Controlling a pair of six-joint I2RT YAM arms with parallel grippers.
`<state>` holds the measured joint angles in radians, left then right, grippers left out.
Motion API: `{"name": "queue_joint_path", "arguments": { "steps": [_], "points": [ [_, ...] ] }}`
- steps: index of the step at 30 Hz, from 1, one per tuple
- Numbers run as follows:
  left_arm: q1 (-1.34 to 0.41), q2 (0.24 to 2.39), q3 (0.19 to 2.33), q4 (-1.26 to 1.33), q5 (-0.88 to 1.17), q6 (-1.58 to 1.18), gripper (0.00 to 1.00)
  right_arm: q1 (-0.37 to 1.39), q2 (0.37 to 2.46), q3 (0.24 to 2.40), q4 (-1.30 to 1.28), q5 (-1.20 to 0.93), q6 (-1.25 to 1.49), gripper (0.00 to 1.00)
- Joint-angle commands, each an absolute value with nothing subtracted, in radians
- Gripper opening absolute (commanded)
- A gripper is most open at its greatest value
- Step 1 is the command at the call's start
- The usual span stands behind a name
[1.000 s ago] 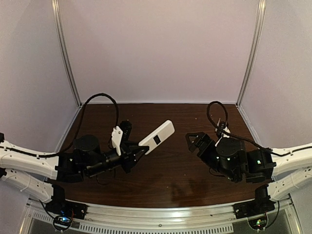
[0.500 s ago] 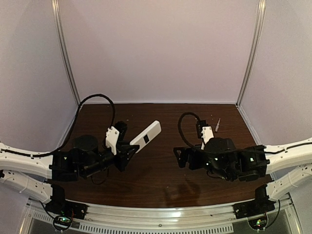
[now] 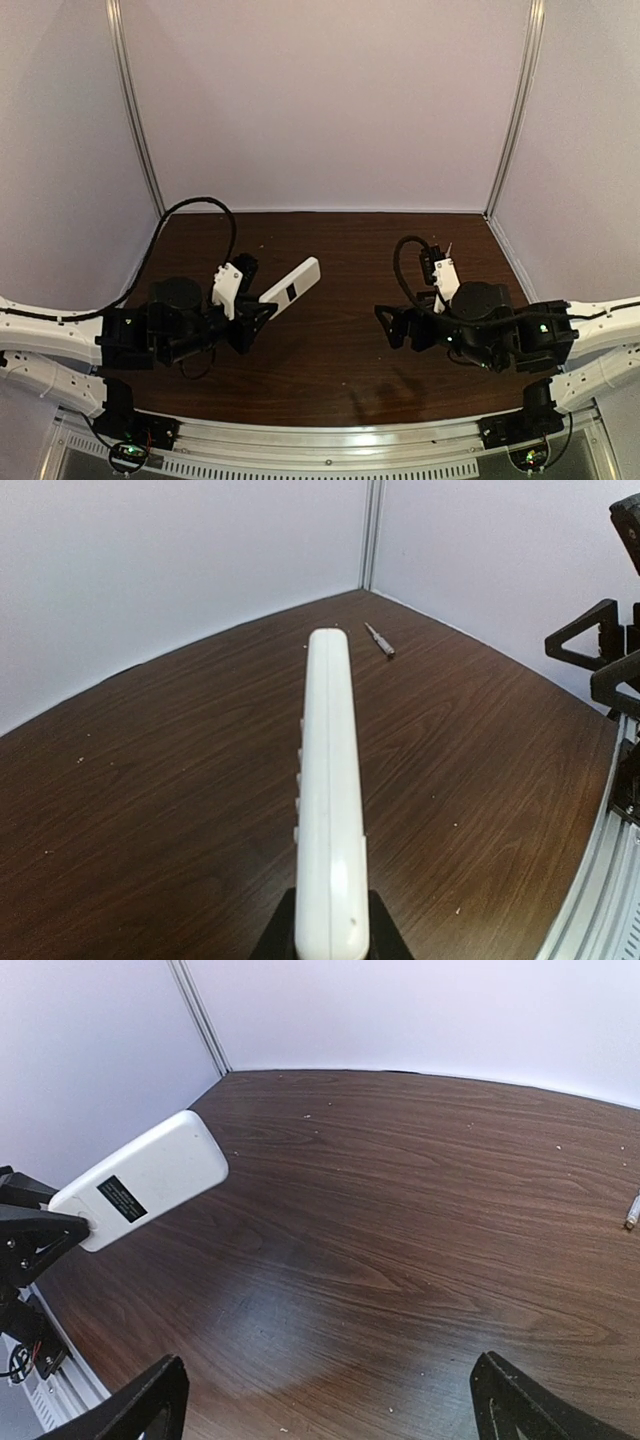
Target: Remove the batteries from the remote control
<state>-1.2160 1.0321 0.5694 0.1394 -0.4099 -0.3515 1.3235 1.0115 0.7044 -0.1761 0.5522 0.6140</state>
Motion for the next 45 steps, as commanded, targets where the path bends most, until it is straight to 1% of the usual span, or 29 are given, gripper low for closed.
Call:
{"name": "queue_joint_path", "arguments": {
  "steps": [1,8,10,17,21,23,29,39,45],
  "points": [
    [-1.204,0.99,0.617,0.077,-0.379,-0.393,0.0,1.319,0.962,0.682,-0.147,0.5,0.547,1.0],
    [-1.202,0.962,0.66,0.007,-0.268,-0.42,0.0,1.319,0.887,0.632,-0.146,0.412,0.519,1.0],
    [-1.202,0.963,0.676,-0.027,-0.249,-0.427,0.0,1.319,0.867,0.617,-0.126,0.357,0.509,1.0],
    [-1.2,0.977,0.705,-0.041,-0.146,-0.426,0.0,1.306,0.857,0.633,-0.088,0.121,0.481,1.0],
    [-1.201,0.985,0.724,-0.04,-0.071,-0.428,0.0,1.229,0.835,0.578,0.034,-0.163,0.513,1.0],
    [-1.2,0.991,0.736,-0.045,-0.046,-0.428,0.0,1.2,0.829,0.567,0.048,-0.224,0.521,1.0],
    [-1.2,1.008,0.753,-0.044,0.016,-0.438,0.0,1.156,0.819,0.543,0.065,-0.305,0.517,1.0],
    [-1.201,1.032,0.765,-0.027,0.13,-0.448,0.0,1.131,0.804,0.511,0.107,-0.331,0.515,1.0],
    [-1.202,1.057,0.78,-0.021,0.185,-0.447,0.0,1.132,0.822,0.491,0.178,-0.356,0.535,1.0]
  ]
}}
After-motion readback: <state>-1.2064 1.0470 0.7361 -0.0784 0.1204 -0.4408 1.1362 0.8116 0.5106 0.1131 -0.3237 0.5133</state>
